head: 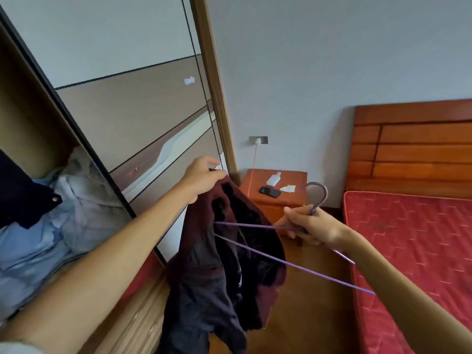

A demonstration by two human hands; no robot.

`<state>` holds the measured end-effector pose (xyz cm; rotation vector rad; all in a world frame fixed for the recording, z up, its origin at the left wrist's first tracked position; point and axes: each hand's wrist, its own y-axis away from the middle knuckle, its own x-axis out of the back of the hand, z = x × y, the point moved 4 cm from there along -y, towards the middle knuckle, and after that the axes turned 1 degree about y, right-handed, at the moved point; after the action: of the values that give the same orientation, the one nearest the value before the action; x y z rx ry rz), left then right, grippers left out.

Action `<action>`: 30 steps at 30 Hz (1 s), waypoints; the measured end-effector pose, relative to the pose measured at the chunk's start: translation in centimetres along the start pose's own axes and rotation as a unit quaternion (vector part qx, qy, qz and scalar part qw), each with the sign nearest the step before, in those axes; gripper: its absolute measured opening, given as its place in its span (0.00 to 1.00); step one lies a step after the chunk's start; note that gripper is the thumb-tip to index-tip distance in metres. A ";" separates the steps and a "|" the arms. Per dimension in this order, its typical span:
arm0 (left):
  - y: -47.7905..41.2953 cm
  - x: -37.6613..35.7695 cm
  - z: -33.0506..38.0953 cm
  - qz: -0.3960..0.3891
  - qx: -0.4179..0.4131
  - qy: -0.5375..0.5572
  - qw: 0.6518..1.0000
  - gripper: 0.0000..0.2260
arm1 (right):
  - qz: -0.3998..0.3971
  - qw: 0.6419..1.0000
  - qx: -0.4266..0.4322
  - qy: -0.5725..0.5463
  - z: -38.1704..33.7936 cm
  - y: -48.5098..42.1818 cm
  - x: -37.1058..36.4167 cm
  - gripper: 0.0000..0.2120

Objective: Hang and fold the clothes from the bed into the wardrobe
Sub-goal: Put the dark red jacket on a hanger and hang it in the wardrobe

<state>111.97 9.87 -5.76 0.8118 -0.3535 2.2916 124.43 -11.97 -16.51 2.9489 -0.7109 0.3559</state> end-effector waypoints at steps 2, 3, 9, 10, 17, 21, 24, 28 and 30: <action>0.8 -2.1 0.7 -0.013 -0.025 -0.018 0.999 0.20 | 0.091 0.995 0.013 0.039 0.0 -0.6 -1.3 0.18; 1.3 -2.9 1.0 -0.011 -0.033 -0.030 0.999 0.20 | 0.155 0.987 0.008 0.052 0.2 -0.7 -1.4 0.16; 0.8 -3.2 -0.3 0.021 0.031 -0.002 0.999 0.12 | 0.274 0.961 -0.047 0.008 1.3 0.2 -0.9 0.12; 0.7 -3.0 -0.6 0.020 0.042 0.005 0.999 0.08 | 0.292 0.955 -0.053 0.003 1.5 0.6 -0.2 0.12; 0.7 -5.5 -1.5 -0.029 0.122 0.091 0.988 0.10 | 0.303 0.951 -0.031 0.051 1.1 -0.3 -3.1 0.08; 2.5 -8.0 -0.6 -0.060 0.133 0.138 0.980 0.08 | 0.300 0.952 -0.026 0.059 0.8 -2.8 -6.2 0.14; 3.1 -8.0 -1.3 -0.059 0.150 0.176 0.971 0.04 | 0.322 0.946 -0.021 -0.022 1.3 -3.6 -7.1 0.16; 4.2 -6.8 -0.7 -0.118 0.047 0.068 0.990 0.08 | 0.377 0.920 0.031 -0.106 1.2 -3.4 -6.8 0.11; 5.3 -6.0 -0.4 -0.157 -0.037 -0.105 0.981 0.07 | 0.399 0.905 0.041 -0.145 0.9 -3.0 -5.7 0.11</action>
<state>111.77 3.10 -10.06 0.9981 -0.3734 1.8958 121.13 -6.94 -18.89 2.6455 -1.9770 -0.0242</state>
